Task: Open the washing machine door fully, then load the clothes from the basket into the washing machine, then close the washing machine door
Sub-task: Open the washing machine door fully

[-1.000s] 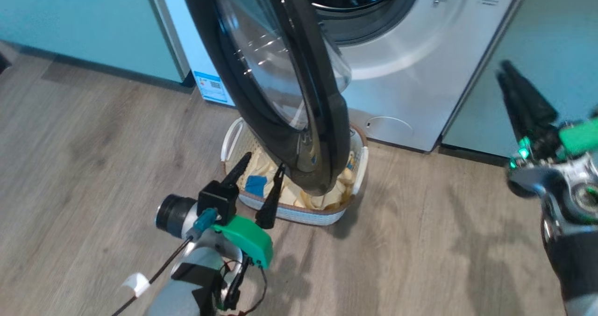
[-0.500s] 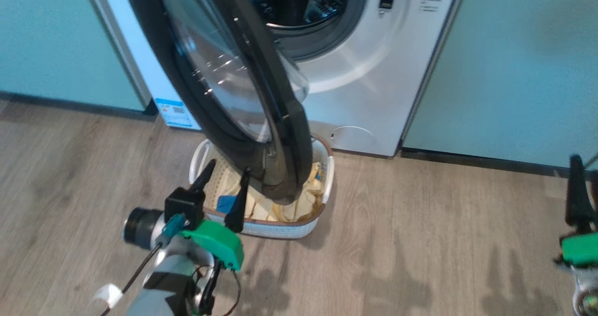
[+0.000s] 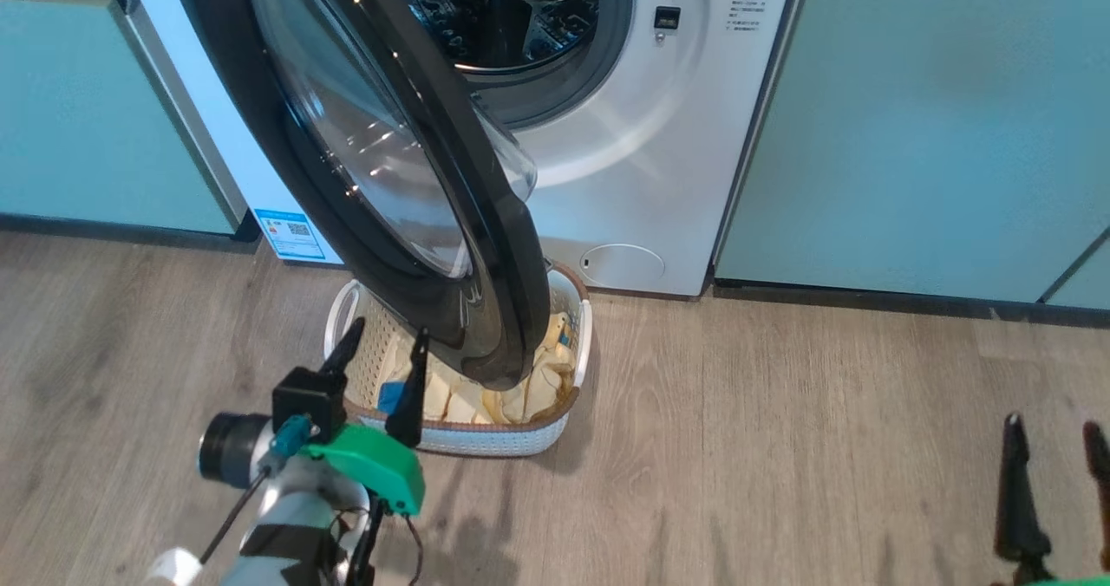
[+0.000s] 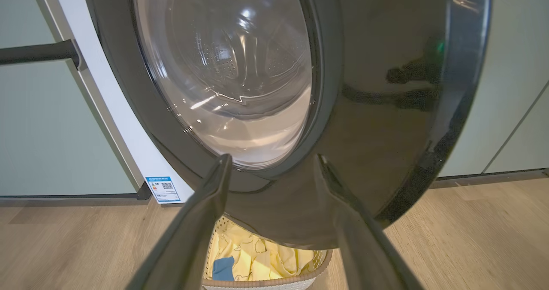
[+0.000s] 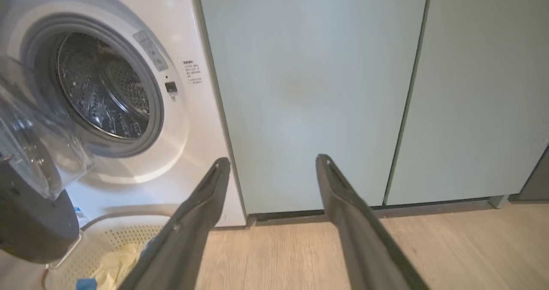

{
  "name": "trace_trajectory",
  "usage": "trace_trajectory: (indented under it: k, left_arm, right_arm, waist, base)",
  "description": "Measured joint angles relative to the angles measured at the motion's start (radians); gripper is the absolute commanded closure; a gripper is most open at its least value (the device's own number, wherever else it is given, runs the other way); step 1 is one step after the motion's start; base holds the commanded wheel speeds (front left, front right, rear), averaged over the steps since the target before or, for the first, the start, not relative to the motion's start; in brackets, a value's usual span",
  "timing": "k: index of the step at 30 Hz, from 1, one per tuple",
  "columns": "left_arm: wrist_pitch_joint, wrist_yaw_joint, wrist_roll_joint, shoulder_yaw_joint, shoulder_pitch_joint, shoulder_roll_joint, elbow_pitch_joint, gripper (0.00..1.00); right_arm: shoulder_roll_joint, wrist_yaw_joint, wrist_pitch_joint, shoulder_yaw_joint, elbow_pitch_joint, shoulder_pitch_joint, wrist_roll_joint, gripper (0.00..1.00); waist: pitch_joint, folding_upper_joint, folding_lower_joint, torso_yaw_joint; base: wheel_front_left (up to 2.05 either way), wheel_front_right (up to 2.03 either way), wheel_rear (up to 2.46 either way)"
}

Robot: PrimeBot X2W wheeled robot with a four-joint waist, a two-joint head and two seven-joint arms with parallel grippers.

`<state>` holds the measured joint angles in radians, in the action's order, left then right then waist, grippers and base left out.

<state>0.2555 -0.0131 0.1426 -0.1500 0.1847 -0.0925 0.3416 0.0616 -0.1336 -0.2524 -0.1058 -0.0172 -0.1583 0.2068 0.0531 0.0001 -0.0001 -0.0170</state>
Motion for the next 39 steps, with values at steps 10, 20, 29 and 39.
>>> trace_trajectory:
  k: [10, 20, 29, 39]
  left_arm:
    - [0.000, -0.008, 0.000, 0.021, -0.017, -0.008, -0.004, 0.00]
    - [0.000, -0.009, 0.000, 0.021, -0.018, -0.007, -0.005, 0.00]
    - [0.000, -0.008, 0.000, 0.021, -0.018, -0.006, -0.004, 0.00]
    - [0.000, -0.008, -0.001, 0.022, -0.018, -0.005, 0.000, 1.00]
  right_arm:
    - [-0.026, 0.000, 0.000, 0.001, -0.037, -0.057, -0.072, 0.00]
    - [-0.027, 0.000, 0.000, 0.006, -0.037, -0.057, -0.057, 0.00]
    - [-0.027, 0.000, 0.000, 0.005, -0.038, -0.057, -0.057, 0.00]
    - [-0.028, 0.000, 0.000, 0.006, -0.038, -0.057, -0.048, 0.00]
  waist:
    - [0.007, 0.0000, 0.0000, -0.016]
    - [0.018, 0.0000, 0.0000, -0.015]
    - [0.013, 0.0000, 0.0002, -0.015]
    - [0.006, 0.0000, 0.0001, -0.020]
  base:
    - [0.00, 0.00, 0.00]
    - [0.00, 0.00, 0.00]
    - [0.00, 0.00, 0.00]
    - [0.00, 0.00, 0.00]
